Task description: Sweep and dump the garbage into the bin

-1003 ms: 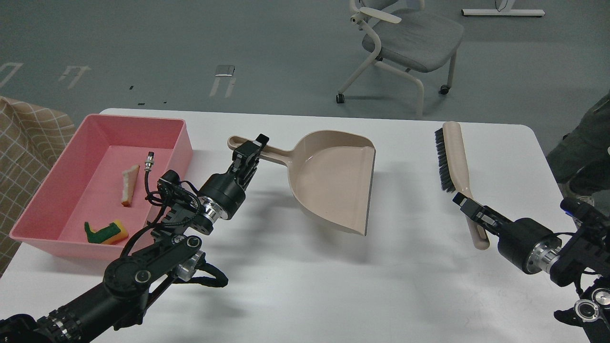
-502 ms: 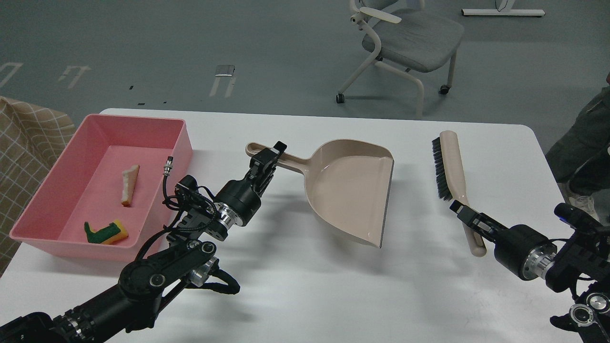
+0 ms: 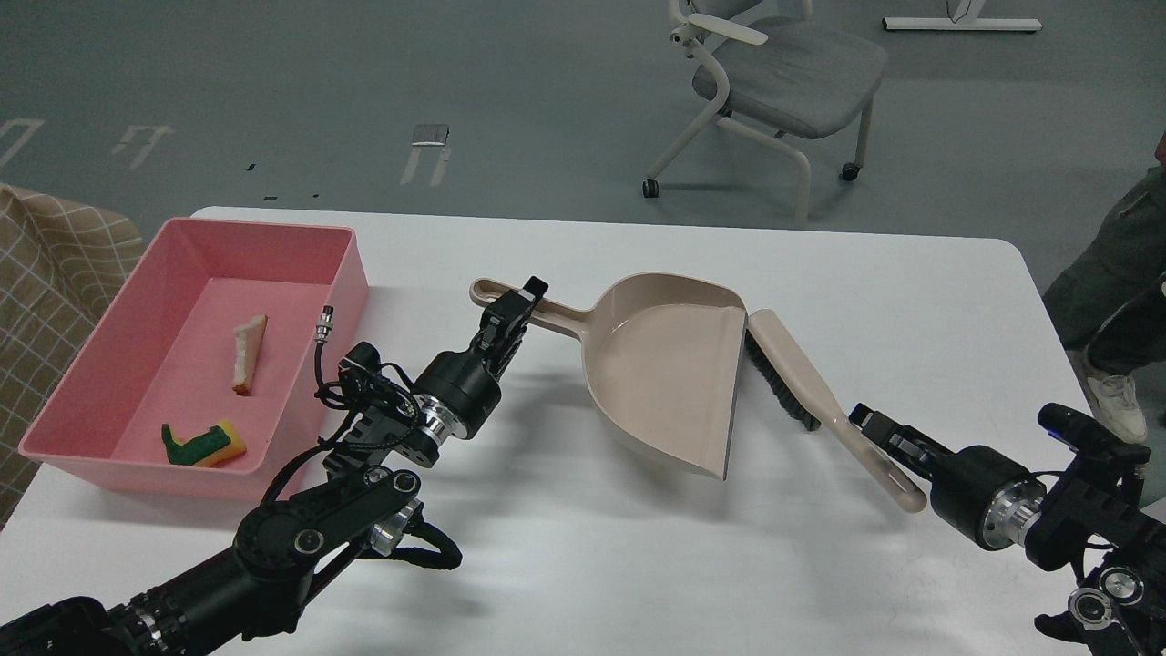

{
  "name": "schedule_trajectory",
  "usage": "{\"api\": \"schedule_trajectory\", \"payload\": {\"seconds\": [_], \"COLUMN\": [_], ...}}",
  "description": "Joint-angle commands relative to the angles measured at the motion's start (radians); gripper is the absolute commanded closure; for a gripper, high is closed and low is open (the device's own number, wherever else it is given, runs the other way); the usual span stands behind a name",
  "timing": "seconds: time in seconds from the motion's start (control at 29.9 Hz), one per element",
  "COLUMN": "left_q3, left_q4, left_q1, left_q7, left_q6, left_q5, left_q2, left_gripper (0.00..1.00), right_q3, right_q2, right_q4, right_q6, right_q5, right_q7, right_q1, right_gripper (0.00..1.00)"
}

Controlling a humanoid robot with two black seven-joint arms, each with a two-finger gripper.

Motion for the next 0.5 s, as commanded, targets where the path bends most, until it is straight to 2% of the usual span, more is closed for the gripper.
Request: {"api": "schedule_trajectory", "payload": {"seconds": [0.0,0.07,0.1,0.13,0.17,0.23,0.33,0.47], "left_q3": [0.025,0.029,0.029,0.029,0.029,0.029,0.029,0.043], "left_q4": [-0.001,-0.001,-0.001,-0.001,-0.001,-0.001,-0.001,0.000], "left_q1": [0.000,0.000,0.000,0.000,0.000,-0.003,-0.005,-0.006], "left_q7": [-0.001,-0.003,-0.003,-0.005,-0.005,-0.011,-0.031,-0.035], "left_q6": [0.026,0.043,0.044,0.046,0.047,0.047,0.047,0.047], "left_q5": [0.038,0.042,0.042,0.043,0.046,0.052,0.055,0.062], "left_q2": [-0.023,-0.031,-0.034,-0.038,-0.040,-0.040,-0.037,-0.023], "left_gripper": [0.67,0.58,0.50,0.25,0.10,0.03,0.02,0.02], "right_q3": [0.001,0.003,0.003,0.005,0.008,0.011,0.012,0.015], "right_q2": [0.003,0.003,0.003,0.003,0.003,0.003,0.003,0.006], "right_q4": [-0.003,-0.001,-0.001,-0.001,-0.001,-0.001,-0.001,0.002], "right_q6": [0.000,0.000,0.000,0.000,0.000,0.000,0.000,0.000], "right_q5": [0.001,0.003,0.003,0.004,0.004,0.006,0.006,0.009], "right_q7": [0.000,0.000,0.000,0.000,0.002,0.002,0.002,0.002], "right_q1": [-0.001,-0.001,-0.001,-0.001,-0.001,-0.001,0.000,0.002], "right_gripper": [0.70,0.70,0.70,0.70,0.69,0.69,0.68,0.68]}}
